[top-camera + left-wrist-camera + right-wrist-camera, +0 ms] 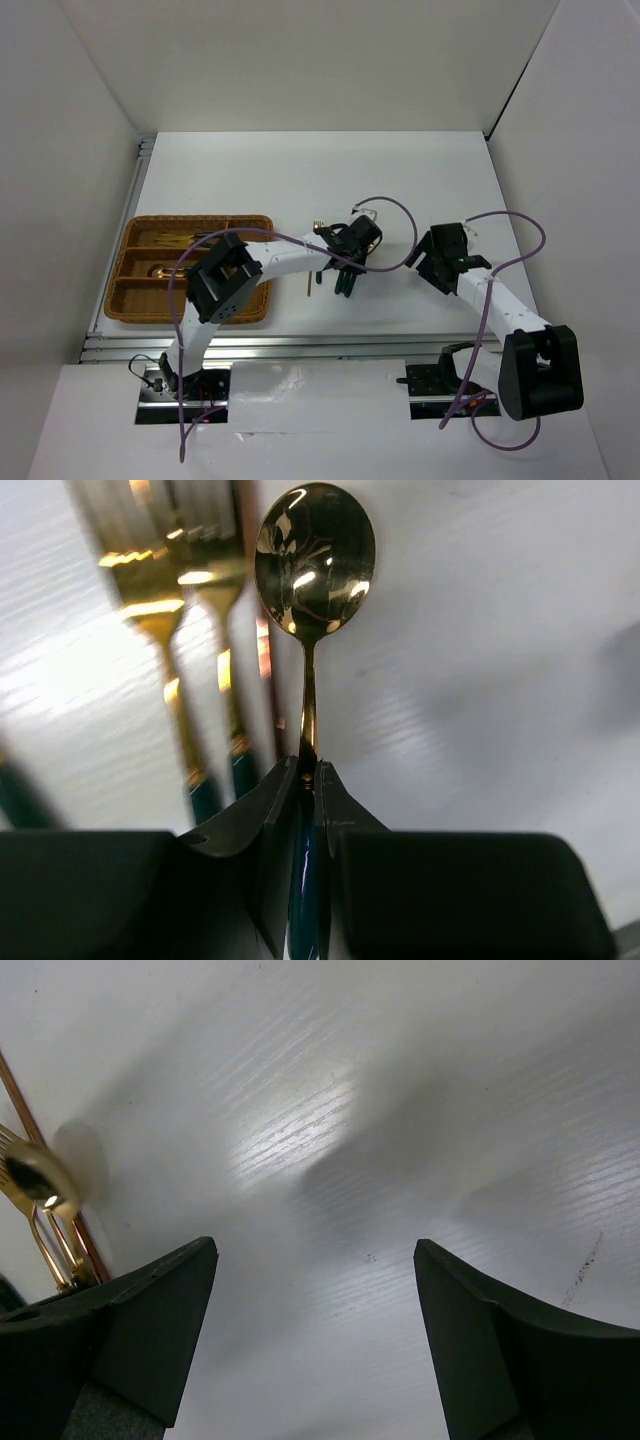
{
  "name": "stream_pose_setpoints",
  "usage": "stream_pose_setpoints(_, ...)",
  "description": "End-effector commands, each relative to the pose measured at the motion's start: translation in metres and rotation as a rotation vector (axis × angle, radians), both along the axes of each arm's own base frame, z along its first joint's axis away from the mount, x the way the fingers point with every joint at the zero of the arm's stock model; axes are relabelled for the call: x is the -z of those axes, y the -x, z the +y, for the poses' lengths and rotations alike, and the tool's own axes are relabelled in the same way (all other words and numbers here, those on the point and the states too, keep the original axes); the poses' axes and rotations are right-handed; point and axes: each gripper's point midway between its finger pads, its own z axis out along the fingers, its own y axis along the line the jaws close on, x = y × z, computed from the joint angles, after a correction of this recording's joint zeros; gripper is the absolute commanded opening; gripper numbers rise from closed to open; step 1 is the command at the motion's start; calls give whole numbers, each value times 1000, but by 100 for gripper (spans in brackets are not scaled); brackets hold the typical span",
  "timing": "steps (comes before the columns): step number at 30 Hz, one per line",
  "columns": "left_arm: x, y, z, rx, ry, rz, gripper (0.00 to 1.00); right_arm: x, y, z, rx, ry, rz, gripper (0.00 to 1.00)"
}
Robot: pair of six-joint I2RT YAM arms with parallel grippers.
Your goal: Sort the eating utensils into containers
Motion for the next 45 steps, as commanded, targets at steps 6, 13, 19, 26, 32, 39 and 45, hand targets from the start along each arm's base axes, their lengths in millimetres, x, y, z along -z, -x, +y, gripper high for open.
stream_pose_setpoints(6, -127, -40, 70, -324, 317, -169, 17, -2, 0, -4, 7, 9, -20, 87)
stream_pose_setpoints(13, -128, -41, 201, -766, 468, -201, 17, -2, -3, 0, -4, -7, -27, 87)
stream_pose_setpoints(19, -110, -9, 320, -1228, 546, -245, 17, -3, -5, 3, -14, -23, -35, 87)
stream_pose_setpoints(26, -108, 24, 412, -1602, 598, -331, 20, 6, -3, 8, -38, -39, -10, 87)
stream_pose_setpoints(32, -85, 44, 439, -1801, 541, -247, 21, 7, -4, 12, -49, -54, -8, 87)
stream_pose_setpoints(39, -80, 35, 448, -1839, 503, -202, 21, 5, -4, 10, -51, -42, -18, 87)
stream_pose_setpoints(45, -73, 34, 462, -1858, 472, -194, 21, 5, -4, 10, -51, -42, -18, 87)
